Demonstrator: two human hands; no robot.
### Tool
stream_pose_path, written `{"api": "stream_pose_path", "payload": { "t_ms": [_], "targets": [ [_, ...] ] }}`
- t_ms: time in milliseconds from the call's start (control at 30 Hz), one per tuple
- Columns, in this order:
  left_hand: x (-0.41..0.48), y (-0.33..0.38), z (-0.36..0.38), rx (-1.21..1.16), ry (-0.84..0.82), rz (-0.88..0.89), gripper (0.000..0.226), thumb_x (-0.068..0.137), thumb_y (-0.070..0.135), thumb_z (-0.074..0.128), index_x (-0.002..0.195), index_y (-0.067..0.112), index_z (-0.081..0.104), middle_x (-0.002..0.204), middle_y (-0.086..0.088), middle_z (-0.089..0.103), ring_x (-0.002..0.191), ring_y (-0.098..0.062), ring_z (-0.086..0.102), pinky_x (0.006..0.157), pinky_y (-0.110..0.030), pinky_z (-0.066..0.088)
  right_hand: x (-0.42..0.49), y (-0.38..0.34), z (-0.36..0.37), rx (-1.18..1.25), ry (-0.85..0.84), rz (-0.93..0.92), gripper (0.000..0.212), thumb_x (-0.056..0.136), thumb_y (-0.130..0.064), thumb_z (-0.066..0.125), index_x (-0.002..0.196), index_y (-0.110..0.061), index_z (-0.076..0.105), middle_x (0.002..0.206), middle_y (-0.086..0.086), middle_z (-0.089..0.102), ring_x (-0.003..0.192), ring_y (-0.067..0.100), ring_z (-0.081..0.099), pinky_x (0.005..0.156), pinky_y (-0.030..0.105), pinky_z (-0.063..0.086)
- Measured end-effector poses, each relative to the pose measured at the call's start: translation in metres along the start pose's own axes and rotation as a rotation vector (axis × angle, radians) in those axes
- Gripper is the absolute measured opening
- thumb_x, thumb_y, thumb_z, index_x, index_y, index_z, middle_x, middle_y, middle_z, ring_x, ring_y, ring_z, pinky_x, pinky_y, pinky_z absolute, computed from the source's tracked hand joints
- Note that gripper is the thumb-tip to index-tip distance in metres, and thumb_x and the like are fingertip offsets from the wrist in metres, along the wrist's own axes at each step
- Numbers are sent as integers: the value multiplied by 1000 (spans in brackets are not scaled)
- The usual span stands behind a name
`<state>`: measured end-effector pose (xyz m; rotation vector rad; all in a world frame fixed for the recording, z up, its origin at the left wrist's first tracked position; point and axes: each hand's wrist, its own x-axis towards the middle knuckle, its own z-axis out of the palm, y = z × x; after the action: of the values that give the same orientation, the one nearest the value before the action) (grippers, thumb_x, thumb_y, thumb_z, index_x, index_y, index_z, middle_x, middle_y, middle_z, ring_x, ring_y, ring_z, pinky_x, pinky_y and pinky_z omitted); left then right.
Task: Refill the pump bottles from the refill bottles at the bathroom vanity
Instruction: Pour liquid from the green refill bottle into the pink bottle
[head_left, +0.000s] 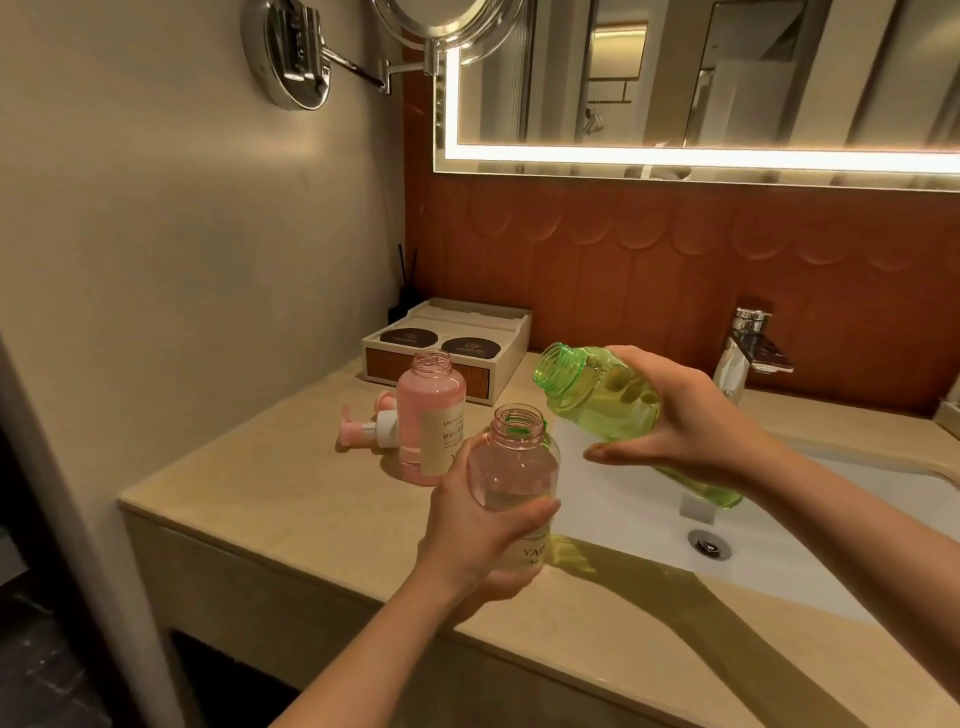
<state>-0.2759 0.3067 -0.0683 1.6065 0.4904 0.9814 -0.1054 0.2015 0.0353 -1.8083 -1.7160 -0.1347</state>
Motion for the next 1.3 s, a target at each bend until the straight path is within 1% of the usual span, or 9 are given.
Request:
{"api": "stream_pose_path", "payload": {
  "t_ms": [133,300,433,600,700,833,1133,1233,1300],
  "targets": [
    [0,0,2,-7,-1,5,61,64,7,82,103,38,49,105,20,61,99,5,57,79,-15,45,-2,0,-4,-59,-27,-8,92,54,-53,78,135,-25,43,120,-5,58,106,11,56,91,38,50],
    [0,-1,2,-5,1,7,62,63,9,84,106,37,50,110,15,61,107,-3,57,86,-22,46,-2,-4,-13,-145,-37,-27,96,51,-63,69,135,-24,44,110,-6,57,100,13,56,85,40,52],
    [0,0,2,14,7,6,64,57,23,85,108,37,50,113,14,61,109,-4,57,89,-25,47,-1,-5,-18,-232,-56,-40,99,50,-71,62,136,-26,42,110,-4,58,99,15,57,78,44,53],
    [0,-1,1,21,-6,5,62,64,12,83,108,38,47,113,17,59,110,-3,55,87,-21,45,1,-9,-19,-350,-76,-68,94,57,-57,74,138,-25,39,112,0,58,99,18,55,77,39,53],
    [0,-2,1,25,-11,4,63,64,14,84,109,38,47,117,12,59,113,-8,55,90,-25,45,2,-11,-21,-384,-87,-83,95,58,-54,75,140,-24,38,114,2,58,100,18,55,78,39,53],
    [2,-2,1,27,-4,11,63,64,13,84,109,38,46,115,14,58,111,-7,55,85,-19,44,5,-13,-24,-421,-98,-98,97,57,-54,77,140,-23,37,117,2,58,104,20,55,79,41,53],
    [2,-5,2,23,-1,3,70,56,27,87,112,37,48,115,13,61,110,-6,57,84,-19,46,8,-18,-26,-511,-124,-116,97,58,-54,76,141,-24,36,120,1,56,106,18,53,79,37,54],
    [2,-4,1,26,-10,5,65,62,19,85,111,37,46,115,13,59,111,-7,55,83,-17,44,9,-19,-27,-509,-124,-123,96,58,-53,77,140,-24,38,119,1,57,106,20,54,78,39,55],
    [2,-4,1,30,-12,5,67,57,28,85,111,38,46,116,13,59,111,-7,55,85,-19,45,9,-20,-27,-516,-126,-130,95,57,-53,78,139,-23,39,119,2,58,105,20,54,77,40,55]
  ]
}}
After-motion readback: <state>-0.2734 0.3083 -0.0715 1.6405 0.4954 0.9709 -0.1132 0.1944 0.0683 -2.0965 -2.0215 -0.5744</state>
